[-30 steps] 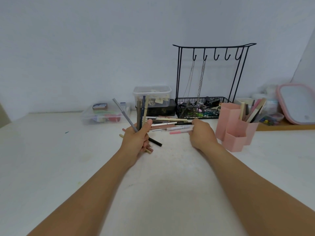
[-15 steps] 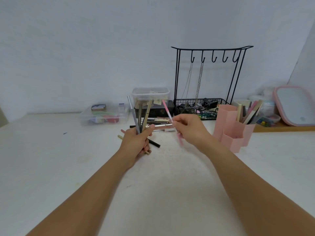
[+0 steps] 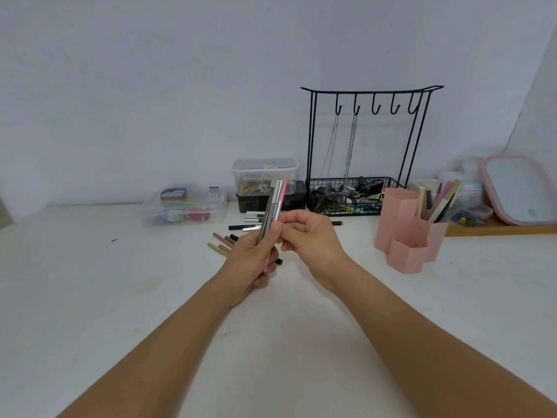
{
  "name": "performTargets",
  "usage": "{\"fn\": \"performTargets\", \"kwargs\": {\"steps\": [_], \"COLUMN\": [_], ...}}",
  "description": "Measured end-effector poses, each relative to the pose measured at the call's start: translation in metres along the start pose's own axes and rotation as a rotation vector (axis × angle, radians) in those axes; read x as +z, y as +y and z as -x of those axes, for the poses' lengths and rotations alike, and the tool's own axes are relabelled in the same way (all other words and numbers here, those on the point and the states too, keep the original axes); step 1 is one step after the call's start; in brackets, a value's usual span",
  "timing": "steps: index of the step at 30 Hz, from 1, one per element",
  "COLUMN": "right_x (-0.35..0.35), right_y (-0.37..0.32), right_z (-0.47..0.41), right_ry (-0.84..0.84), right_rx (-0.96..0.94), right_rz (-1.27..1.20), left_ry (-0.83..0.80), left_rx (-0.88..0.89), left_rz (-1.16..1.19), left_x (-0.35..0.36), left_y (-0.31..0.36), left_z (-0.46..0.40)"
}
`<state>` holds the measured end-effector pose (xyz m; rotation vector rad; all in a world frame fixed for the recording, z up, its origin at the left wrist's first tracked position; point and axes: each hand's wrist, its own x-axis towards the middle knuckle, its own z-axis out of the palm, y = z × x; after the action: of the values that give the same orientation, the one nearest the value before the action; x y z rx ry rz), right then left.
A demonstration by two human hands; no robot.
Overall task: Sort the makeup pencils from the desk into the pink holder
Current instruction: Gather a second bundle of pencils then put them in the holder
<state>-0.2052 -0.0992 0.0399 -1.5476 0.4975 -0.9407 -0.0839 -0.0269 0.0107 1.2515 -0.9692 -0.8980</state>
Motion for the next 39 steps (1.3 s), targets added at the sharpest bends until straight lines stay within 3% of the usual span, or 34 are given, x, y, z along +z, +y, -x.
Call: {"fn": "performTargets", "kwargs": {"steps": [4,9,10,12,15,18,26,29,32,35,39], "right_x": [0.001,-0.013,-0.020,-0.038,-0.058,-0.062,-0.059,-0.056,-0.049,-0.029,0.007], "right_y": [0.003,0.009,0.012,0.022,0.038,0.047,0.039,0.033,0.026,0.013,-0.003], "right_z": [0.000,-0.011,-0.014,-0.021,-0.025,-0.031,-0.032,-0.033,-0.028,-0.019,-0.001], "right_ry": [-0.026,0.003,0.042,0.130,0.079,0.023,0.070,0.050,0.104,0.153,0.005], "right_rx": [0.029,0.071,0.054,-0.038,-0.035,0.035,0.028,0.092,0.075,0.024,0.071], "right_rz": [-0.082,0.001,0.086,0.514,1.042,1.192,1.341,1.261,1.023,0.585,-0.025], "left_ry": [-0.039,-0.034,0.011,0.125,0.245,0.329,0.396,0.374,0.384,0.332,0.234], "left_rx": [0.041,-0.047,-0.065,-0.090,-0.075,-0.050,0.002,-0.019,-0.066,-0.062,-0.006], "left_rz": [-0.022,0.066,0.090,0.127,0.138,0.149,0.138,0.120,0.122,0.154,0.164], "left_x": [-0.003,-0.008,-0.008,-0.012,-0.018,-0.023,-0.026,-0.026,-0.024,-0.019,-0.009], "left_y": [-0.001,0.000,0.002,0.005,0.008,0.009,0.005,0.004,0.005,0.005,0.005], "left_z": [-0.001,-0.002,-0.003,-0.006,-0.008,-0.009,-0.011,-0.009,-0.011,-0.012,-0.007]}}
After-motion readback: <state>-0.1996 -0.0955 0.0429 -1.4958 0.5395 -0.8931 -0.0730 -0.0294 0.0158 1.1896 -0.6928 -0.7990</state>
